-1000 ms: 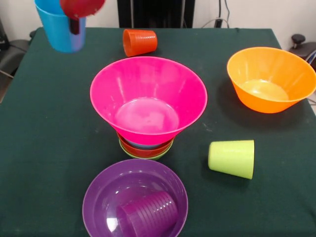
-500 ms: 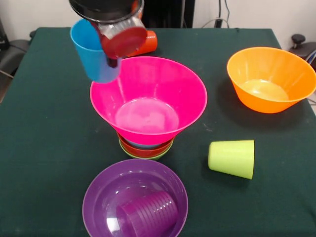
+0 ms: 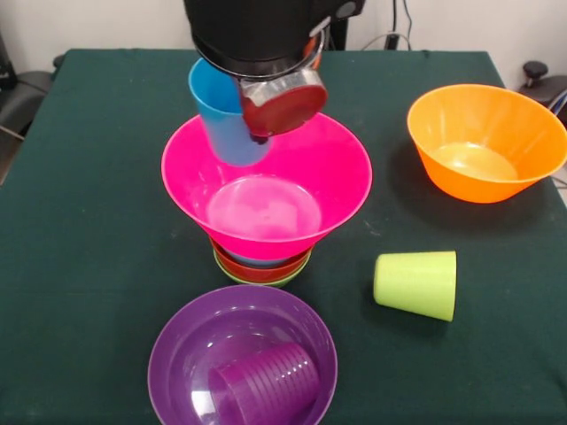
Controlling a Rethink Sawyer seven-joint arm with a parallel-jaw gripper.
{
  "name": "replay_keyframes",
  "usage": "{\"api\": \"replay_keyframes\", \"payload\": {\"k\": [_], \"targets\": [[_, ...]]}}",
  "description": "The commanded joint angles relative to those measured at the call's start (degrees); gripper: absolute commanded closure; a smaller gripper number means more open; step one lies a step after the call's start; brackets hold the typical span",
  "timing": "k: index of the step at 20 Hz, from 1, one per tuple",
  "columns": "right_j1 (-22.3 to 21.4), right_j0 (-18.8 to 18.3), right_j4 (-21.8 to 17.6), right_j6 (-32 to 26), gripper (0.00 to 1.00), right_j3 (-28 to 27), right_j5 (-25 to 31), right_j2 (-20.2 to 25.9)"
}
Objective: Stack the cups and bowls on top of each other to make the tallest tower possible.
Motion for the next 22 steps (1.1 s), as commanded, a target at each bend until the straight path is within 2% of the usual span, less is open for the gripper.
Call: {"api": "replay_keyframes", "payload": {"k": [1, 6, 9, 13, 22], "targets": [[3.6, 1.0, 9.1, 13.1, 1.0, -5.3, 5.3, -9.6], [5.8, 0.5, 17.7, 14.4, 1.0, -5.8, 3.5, -18.3], [7.4, 0.4, 21.5, 14.8, 1.0, -5.6, 0.6, -22.9], [8.8, 0.6, 21.8, 12.9, 1.0, -4.5, -4.0, -25.7], [9.1, 1.4, 19.1, 7.7, 1.0, -0.6, -9.1, -24.4]]}}
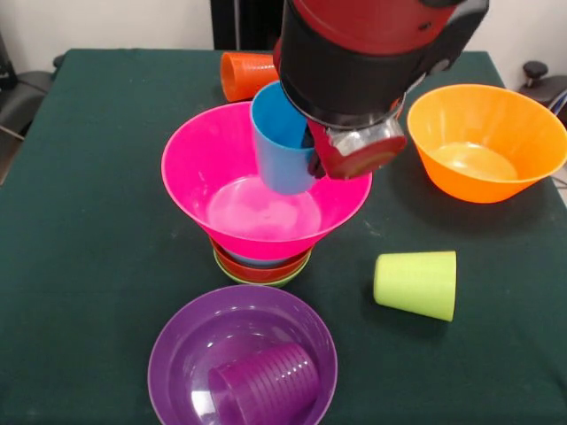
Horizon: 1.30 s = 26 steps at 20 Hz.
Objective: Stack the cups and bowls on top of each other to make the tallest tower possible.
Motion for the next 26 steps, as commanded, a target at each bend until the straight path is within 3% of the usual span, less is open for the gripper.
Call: {"api": "replay_keyframes", "payload": {"k": [1, 13, 16, 22, 26], "targets": [[1.6, 0.9, -1.8, 4.9, 1.0, 4.7, -6.9, -0.8], [1.0, 1.5, -2.7, 3.5, 1.0, 7.6, -9.0, 0.5], [-0.9, 3.1, -4.4, 2.7, 1.0, 11.1, -9.7, 2.9], [-6.5, 8.0, -7.8, 1.8, 1.0, 23.1, -13.0, 7.9], [-7.6, 9.3, -8.6, 1.3, 1.0, 26.6, -15.6, 9.2]]}}
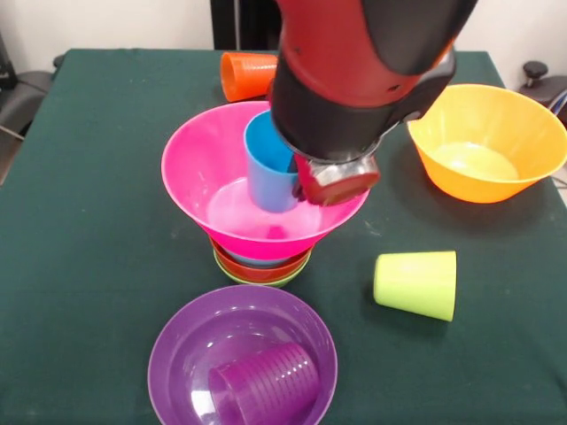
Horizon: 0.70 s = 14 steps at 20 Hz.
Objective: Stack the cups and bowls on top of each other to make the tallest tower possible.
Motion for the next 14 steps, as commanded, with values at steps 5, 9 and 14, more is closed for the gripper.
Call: {"api": "replay_keyframes", "payload": {"k": [5, 9, 14], "targets": [[-5.2, 4.0, -5.3, 0.9, 1.0, 13.3, -8.6, 7.7], [-4.7, 3.3, -5.3, -0.5, 1.0, 12.3, -8.9, 7.3], [-4.8, 2.8, -5.3, -1.2, 1.0, 12.4, -9.3, 7.6]]}}
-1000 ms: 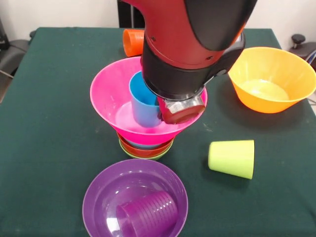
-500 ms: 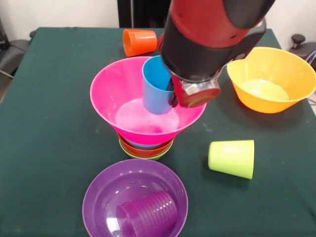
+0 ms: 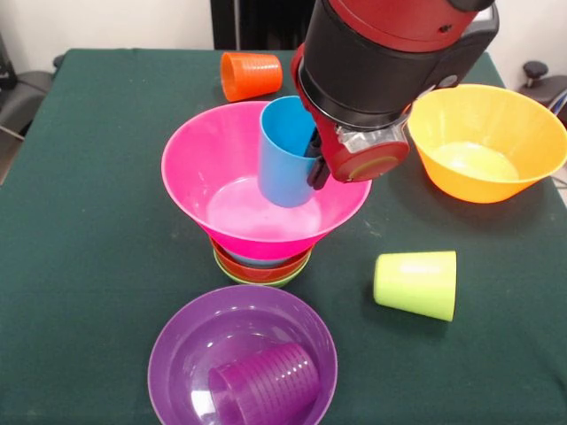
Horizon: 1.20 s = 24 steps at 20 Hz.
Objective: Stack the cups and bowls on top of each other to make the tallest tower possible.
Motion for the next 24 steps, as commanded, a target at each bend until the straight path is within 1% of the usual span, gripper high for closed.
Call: {"api": "replay_keyframes", "payload": {"k": [1, 7, 13, 24], "targets": [[-0.6, -0.9, -3.9, -1.4, 1.0, 6.0, -3.6, 6.8], [-0.7, -0.8, -4.2, -2.1, 1.0, 6.7, -4.7, 7.4], [-0.4, -1.2, -4.3, -2.1, 1.0, 6.3, -5.1, 7.3], [-0.4, -0.9, -4.8, -2.9, 1.0, 9.0, -8.8, 8.8]]}}
